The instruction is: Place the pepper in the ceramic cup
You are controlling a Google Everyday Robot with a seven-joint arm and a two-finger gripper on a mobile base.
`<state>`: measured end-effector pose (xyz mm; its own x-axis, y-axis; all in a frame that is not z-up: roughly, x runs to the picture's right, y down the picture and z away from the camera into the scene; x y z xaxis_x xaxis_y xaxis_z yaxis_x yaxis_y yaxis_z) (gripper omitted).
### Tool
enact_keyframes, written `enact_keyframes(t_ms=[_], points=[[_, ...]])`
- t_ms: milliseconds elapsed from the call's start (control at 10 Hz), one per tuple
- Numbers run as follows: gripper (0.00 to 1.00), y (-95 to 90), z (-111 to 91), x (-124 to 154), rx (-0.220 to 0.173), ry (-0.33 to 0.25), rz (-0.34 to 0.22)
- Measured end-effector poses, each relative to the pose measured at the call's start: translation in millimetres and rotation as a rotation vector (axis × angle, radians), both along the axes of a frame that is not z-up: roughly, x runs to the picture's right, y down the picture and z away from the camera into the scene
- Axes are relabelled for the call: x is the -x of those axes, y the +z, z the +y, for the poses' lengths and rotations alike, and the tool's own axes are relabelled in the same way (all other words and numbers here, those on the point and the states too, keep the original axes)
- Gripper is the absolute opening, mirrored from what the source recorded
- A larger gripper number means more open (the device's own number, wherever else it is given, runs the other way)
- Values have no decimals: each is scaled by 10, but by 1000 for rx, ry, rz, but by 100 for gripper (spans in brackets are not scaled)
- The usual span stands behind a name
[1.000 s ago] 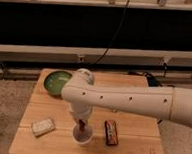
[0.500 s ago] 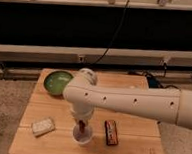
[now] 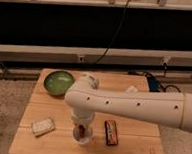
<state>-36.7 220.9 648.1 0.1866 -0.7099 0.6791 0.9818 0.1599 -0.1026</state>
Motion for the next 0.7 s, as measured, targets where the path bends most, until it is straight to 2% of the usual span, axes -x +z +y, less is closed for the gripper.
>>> enact_keyframes(t_ms=[400, 500, 700], points=[[71, 19, 118, -46, 11, 24, -13], [78, 25, 131, -65, 10, 29, -14], [80, 28, 139, -103, 2, 49, -25]])
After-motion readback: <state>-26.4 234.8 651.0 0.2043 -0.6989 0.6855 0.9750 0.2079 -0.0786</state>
